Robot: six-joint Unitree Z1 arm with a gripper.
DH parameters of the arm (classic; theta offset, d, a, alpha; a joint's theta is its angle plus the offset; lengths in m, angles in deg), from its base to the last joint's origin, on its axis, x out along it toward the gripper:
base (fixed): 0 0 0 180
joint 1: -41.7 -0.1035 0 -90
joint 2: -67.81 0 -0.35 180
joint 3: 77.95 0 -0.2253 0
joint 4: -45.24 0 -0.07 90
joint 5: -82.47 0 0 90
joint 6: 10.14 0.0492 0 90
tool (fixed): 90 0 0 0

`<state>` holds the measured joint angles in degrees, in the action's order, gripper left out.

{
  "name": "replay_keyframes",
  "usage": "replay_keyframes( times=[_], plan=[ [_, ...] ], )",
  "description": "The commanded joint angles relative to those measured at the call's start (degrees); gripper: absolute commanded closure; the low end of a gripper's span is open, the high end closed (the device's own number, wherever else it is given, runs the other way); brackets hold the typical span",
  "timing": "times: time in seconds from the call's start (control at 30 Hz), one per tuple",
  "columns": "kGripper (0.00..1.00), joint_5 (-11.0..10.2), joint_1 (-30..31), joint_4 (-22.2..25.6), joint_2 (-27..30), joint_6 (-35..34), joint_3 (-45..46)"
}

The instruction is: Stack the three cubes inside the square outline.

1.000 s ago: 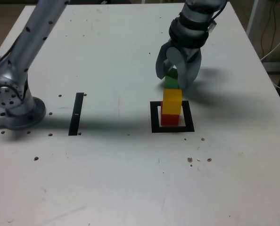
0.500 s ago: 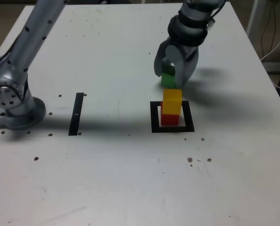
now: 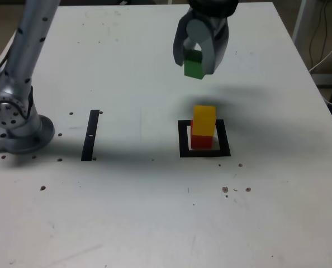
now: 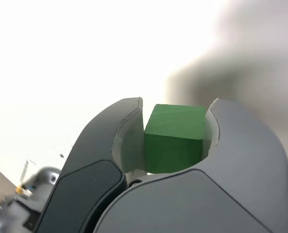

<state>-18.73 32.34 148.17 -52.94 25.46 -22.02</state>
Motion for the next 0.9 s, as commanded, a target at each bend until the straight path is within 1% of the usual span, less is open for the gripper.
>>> replay_keyframes(
  times=[0.0, 0.07, 0.13, 0.23, 0.3, 0.6, 0.87],
  plan=[
    [0.61, 0.55, 1.21, 2.54, 0.84, -3.03, -1.83],
    [0.61, 1.23, 1.99, 3.75, 1.2, -5.56, -2.69],
    [0.61, 2.38, 2.66, 4.6, 1.49, -8.32, -2.93],
    [0.61, 4.23, 3.62, 5.23, 1.95, -12.6, -2.39],
    [0.61, 5.04, 4.4, 5.42, 2.31, -15.29, -1.92],
    [0.61, 7.1, 9.13, 5.42, 2.93, -24.82, -1.21],
    [0.61, 8.79, 12.21, 5.42, 2.3, -28.14, -1.12]
  ],
)
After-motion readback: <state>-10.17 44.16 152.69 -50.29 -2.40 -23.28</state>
